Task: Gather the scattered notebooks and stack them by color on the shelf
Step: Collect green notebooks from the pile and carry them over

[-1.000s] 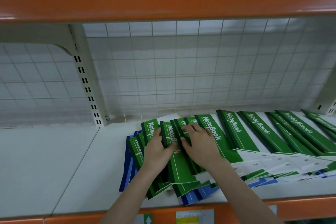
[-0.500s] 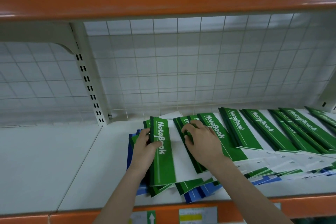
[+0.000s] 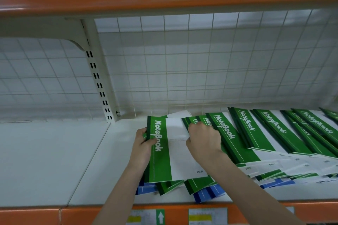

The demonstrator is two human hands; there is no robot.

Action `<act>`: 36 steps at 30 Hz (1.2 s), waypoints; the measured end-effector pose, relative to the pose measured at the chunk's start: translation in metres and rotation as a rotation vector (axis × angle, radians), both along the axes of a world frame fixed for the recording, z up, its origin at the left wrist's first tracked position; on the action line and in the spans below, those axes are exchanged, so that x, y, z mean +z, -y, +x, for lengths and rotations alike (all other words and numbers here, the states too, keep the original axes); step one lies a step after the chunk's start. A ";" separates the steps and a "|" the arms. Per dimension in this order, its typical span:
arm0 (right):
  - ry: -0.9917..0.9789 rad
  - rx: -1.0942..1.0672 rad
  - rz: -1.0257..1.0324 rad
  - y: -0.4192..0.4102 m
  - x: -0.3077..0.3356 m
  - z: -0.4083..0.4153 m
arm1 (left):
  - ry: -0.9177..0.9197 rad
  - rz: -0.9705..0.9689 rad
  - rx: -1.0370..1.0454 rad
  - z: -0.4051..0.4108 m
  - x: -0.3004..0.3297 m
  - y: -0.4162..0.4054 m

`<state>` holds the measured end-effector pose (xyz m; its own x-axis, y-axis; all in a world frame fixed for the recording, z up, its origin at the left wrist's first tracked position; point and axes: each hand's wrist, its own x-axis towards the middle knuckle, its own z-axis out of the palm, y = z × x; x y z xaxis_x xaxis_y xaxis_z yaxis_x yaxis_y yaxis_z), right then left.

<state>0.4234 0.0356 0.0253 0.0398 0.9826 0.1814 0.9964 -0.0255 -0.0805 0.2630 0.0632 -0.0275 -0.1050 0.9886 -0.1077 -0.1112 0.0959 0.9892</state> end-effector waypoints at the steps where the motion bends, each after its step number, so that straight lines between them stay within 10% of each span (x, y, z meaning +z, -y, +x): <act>1: 0.003 -0.005 0.019 0.000 -0.001 -0.001 | 0.019 0.003 0.010 0.000 0.000 0.000; 36: -0.398 0.287 0.075 0.007 -0.015 -0.017 | -0.047 0.043 -0.066 -0.001 0.003 0.012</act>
